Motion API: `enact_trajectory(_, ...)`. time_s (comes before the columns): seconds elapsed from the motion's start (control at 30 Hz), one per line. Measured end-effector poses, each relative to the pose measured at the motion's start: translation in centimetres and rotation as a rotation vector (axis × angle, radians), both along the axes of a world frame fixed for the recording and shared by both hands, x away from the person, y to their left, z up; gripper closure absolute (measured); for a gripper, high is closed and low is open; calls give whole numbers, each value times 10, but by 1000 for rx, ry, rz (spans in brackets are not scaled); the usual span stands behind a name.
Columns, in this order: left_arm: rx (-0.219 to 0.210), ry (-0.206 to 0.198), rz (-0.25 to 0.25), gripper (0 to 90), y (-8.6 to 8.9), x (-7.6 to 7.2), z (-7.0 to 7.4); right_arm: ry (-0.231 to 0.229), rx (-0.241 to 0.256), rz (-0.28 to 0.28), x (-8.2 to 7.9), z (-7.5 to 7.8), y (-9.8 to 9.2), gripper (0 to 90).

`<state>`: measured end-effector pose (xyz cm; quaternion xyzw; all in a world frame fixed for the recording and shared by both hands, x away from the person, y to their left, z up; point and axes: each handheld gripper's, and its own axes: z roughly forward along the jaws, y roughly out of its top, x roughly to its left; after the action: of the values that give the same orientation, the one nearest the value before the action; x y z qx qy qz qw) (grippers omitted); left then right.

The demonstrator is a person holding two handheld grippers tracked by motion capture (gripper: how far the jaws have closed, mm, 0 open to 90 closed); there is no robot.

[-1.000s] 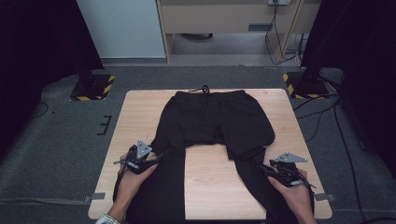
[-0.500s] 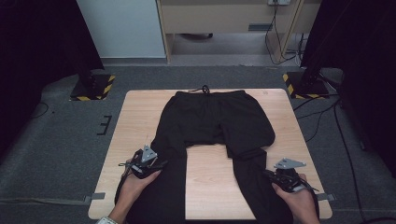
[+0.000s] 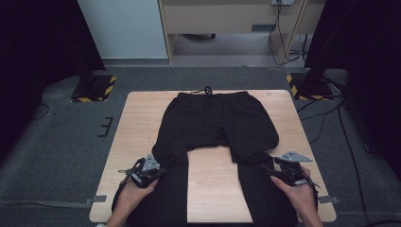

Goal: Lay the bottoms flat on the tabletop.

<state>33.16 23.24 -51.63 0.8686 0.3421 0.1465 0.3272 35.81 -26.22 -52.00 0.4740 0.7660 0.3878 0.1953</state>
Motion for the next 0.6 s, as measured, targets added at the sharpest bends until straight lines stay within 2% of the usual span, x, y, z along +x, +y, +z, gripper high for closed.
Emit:
enact_trajectory(0.1, 9, 14, -35, 873, 3, -17, 3, 32, -31, 8, 14, -7, 8, 349)
enact_trajectory(0.17, 1, -2, -37, 850, 5, -24, 6, 43, -44, 10, 18, -10, 11, 426)
enact_trajectory(0.2, -5, -21, -34, 811, 7, -26, 7, 51, -56, 9, 19, -10, 12, 452)
enact_trajectory(0.23, -20, -49, -6, 724, 8, -26, 8, 44, -70, 13, 19, -11, 12, 509)
enact_trajectory(0.27, -31, -66, 13, 607, 9, -25, 9, 40, -69, 21, 19, -11, 12, 588)
enact_trajectory(0.3, -54, -98, 36, 559, 10, -22, 10, 41, -69, 27, 18, -11, 12, 639)
enact_trajectory(0.33, -65, -121, 57, 505, 11, -18, 10, 36, -75, 32, 17, -10, 11, 734)
enact_trajectory(0.4, -60, -152, 94, 384, 11, -10, 10, 43, -73, 36, 15, -10, 10, 830)
enact_trajectory(0.47, -66, -173, 132, 319, 13, -1, 9, 57, -65, 46, 11, -9, 7, 867)
enact_trajectory(0.53, -83, -190, 158, 295, 13, 9, 9, 63, -66, 50, 4, -8, 4, 874)
enact_trajectory(0.6, -73, -207, 175, 276, 11, 20, 8, 71, -75, 51, -6, -7, 0, 876)
